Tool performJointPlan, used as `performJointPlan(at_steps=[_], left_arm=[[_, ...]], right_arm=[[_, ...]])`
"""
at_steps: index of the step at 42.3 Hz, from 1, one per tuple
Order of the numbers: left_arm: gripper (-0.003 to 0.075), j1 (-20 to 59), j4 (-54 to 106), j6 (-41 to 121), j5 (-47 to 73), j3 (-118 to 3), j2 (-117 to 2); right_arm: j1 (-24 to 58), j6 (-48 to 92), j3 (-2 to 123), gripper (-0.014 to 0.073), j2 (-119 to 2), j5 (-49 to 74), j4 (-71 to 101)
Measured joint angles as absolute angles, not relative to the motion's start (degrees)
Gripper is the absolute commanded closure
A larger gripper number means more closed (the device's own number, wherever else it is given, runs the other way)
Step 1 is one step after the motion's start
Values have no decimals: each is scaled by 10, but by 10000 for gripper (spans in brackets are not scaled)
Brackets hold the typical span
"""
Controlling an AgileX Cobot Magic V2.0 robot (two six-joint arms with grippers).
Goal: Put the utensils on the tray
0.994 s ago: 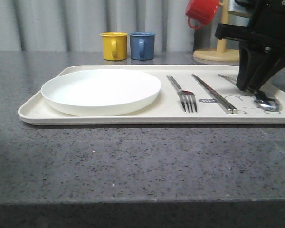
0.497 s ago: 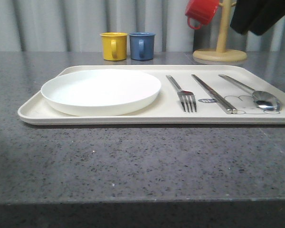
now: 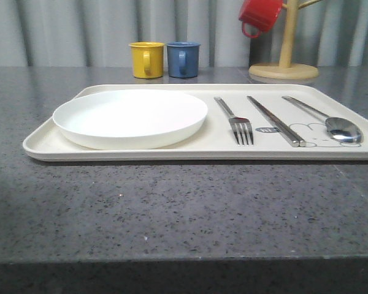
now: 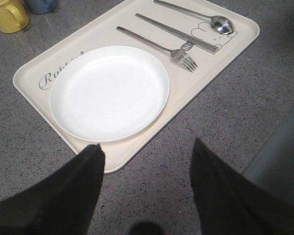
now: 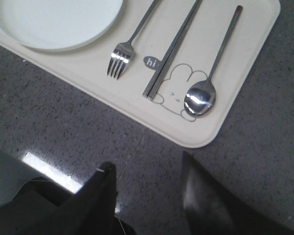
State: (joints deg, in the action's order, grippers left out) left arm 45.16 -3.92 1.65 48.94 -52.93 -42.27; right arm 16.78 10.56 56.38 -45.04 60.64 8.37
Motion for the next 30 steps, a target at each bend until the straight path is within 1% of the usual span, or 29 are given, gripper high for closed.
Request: performJointPlan(at_steps=[9,15,27,30], left_arm=[[334,452,-39,16,489,-529,-423],[334,452,-39,16,489,-529,-423],[335,452,-39,16,489,-529,-423],[335,452,-39,16,489,-529,-423]], right_arm=[[168,106,508,243,-313,616,84],[168,106,497,243,-256,617,84],[168,94,497,243,-234,617,84],[168,87,497,265,-234,617,84]])
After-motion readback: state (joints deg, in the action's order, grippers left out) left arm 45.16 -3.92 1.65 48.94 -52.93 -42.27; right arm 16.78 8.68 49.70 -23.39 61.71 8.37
